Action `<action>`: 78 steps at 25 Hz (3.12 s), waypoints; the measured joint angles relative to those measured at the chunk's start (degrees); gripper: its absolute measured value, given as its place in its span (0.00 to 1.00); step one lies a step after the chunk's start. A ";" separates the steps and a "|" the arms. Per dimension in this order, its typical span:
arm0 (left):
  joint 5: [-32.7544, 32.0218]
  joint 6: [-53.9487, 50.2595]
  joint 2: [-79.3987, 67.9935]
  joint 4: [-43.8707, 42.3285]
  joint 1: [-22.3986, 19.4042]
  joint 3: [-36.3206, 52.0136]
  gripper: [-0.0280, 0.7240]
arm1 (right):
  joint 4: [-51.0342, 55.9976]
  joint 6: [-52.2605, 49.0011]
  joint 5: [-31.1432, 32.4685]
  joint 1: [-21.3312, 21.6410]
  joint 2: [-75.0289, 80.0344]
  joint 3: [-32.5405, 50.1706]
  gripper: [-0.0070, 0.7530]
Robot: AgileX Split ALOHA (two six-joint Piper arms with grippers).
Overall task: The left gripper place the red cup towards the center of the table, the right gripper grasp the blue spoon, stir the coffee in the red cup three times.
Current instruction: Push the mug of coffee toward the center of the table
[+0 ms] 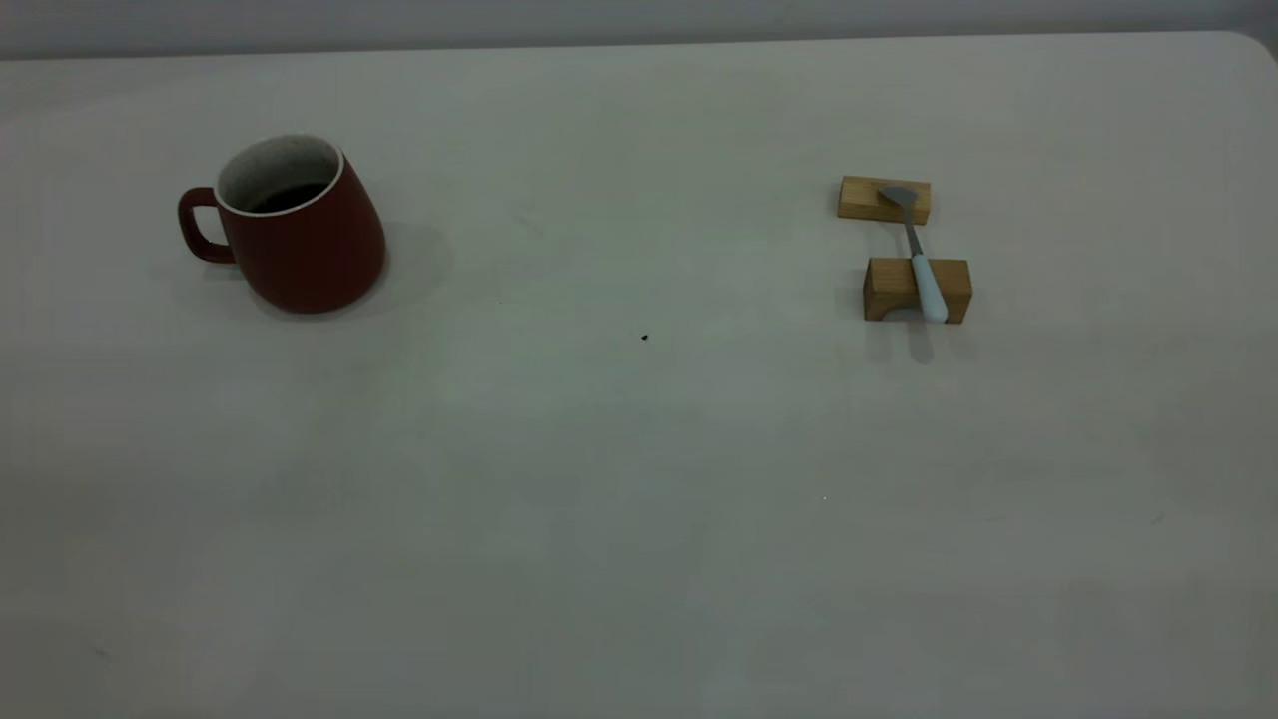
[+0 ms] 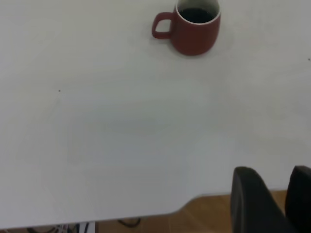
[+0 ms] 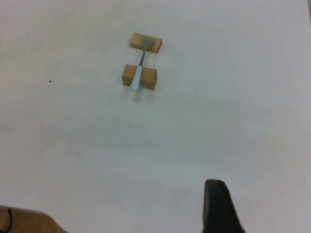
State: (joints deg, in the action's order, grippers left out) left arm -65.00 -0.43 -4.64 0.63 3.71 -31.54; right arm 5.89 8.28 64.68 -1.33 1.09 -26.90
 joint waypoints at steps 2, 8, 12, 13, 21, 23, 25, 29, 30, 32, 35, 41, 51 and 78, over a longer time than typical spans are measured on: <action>0.06 0.43 -4.86 -0.28 0.88 -1.90 0.36 | 0.00 0.00 0.00 0.00 0.00 0.00 0.65; 2.75 2.50 -24.27 -3.55 0.95 -6.25 0.36 | 0.00 0.00 0.00 0.00 0.00 0.00 0.65; 8.65 3.79 -39.60 -4.13 0.95 -9.65 0.36 | 0.00 0.00 0.00 0.00 0.00 0.00 0.65; 10.26 4.78 -43.74 -4.42 0.95 -10.71 0.36 | 0.00 0.00 0.00 0.00 0.00 0.00 0.65; 14.68 18.74 -75.74 -6.36 0.95 -26.96 0.64 | 0.00 0.00 0.00 0.00 0.00 0.00 0.65; 14.91 22.11 -82.94 -7.43 0.95 -31.21 0.77 | 0.00 0.00 0.00 0.00 0.00 0.00 0.65; 15.00 25.04 -90.55 -8.98 0.95 -35.75 0.89 | 0.00 0.00 0.00 0.00 0.00 0.00 0.65; 14.74 33.86 -103.32 -11.27 0.95 -44.28 0.94 | 0.00 0.00 0.00 0.00 0.00 0.00 0.65; 14.59 36.71 -105.55 -11.39 0.95 -45.93 0.93 | 0.00 0.00 0.00 0.00 0.00 0.00 0.65; 14.47 41.69 -109.69 -11.39 0.95 -49.21 0.93 | 0.00 0.00 0.00 0.00 0.00 0.00 0.65; 15.35 47.65 -114.61 -11.39 0.95 -52.73 0.92 | 0.00 0.00 0.00 0.00 0.00 0.00 0.65; 22.87 54.89 -121.34 -13.92 0.95 -53.45 0.91 | 0.00 0.00 0.00 0.00 0.00 0.00 0.65; 35.93 61.78 -128.83 -14.51 0.95 -53.49 0.87 | 0.00 0.00 0.00 0.00 0.00 0.00 0.65; 38.22 54.05 -129.78 -14.88 21.46 -53.49 0.82 | 0.00 0.00 0.00 0.00 0.00 0.00 0.65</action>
State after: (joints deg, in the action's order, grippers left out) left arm -26.77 53.62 -134.42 -14.25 25.17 -85.03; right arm 5.89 8.28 64.68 -1.33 1.09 -26.90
